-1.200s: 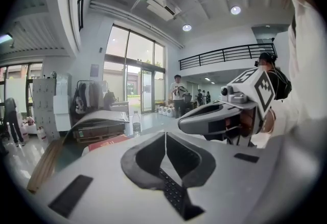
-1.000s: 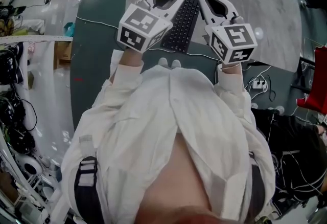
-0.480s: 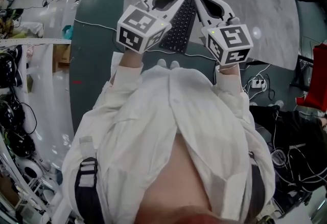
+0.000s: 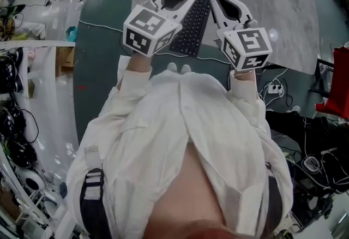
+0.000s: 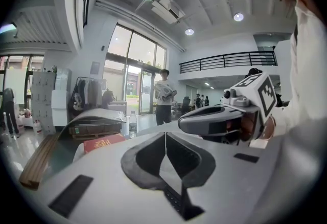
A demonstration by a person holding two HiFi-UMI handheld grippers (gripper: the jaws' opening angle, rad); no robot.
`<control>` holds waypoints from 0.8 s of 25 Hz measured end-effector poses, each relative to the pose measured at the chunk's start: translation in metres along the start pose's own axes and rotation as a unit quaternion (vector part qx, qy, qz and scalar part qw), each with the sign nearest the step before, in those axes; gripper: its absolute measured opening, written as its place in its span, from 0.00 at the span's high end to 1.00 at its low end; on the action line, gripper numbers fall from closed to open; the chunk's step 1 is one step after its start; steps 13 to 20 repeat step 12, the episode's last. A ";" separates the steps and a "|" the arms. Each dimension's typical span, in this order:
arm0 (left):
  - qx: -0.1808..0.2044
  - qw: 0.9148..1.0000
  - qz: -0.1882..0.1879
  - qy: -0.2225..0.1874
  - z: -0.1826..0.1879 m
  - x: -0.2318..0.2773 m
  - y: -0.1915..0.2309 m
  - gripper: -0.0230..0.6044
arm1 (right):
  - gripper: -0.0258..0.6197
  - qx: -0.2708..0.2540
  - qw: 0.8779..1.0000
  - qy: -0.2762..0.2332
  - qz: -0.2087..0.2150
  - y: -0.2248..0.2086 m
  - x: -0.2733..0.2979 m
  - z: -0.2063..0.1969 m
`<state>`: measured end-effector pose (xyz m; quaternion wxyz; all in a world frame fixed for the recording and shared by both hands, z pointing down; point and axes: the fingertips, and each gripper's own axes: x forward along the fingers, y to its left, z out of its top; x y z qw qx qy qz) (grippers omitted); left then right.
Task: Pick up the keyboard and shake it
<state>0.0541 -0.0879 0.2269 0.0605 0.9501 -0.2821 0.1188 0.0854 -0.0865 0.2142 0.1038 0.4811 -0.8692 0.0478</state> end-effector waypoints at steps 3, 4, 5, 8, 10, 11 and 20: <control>-0.002 1.000 -0.003 0.001 0.002 0.004 -0.001 0.93 | 0.92 -0.010 1.000 0.001 0.005 0.000 0.001 0.003; -0.002 1.000 -0.004 0.001 0.002 0.004 -0.002 0.93 | 0.92 -0.016 1.000 0.002 0.006 0.001 0.002 0.003; -0.002 1.000 -0.004 0.002 0.002 0.005 -0.002 0.93 | 0.92 -0.021 1.000 0.003 0.006 0.002 0.003 0.003; -0.003 1.000 -0.005 0.000 0.002 0.008 -0.004 0.93 | 0.92 -0.023 1.000 0.002 0.006 0.000 0.000 0.004; -0.004 1.000 -0.006 -0.001 0.003 0.013 -0.010 0.93 | 0.92 -0.024 1.000 -0.002 0.004 -0.006 -0.005 0.004; -0.005 1.000 -0.007 -0.002 0.003 0.016 -0.013 0.93 | 0.92 -0.024 1.000 -0.003 0.002 -0.010 -0.008 0.003; -0.006 1.000 -0.008 -0.003 0.003 0.019 -0.015 0.93 | 0.92 -0.025 1.000 -0.005 0.000 -0.013 -0.010 0.003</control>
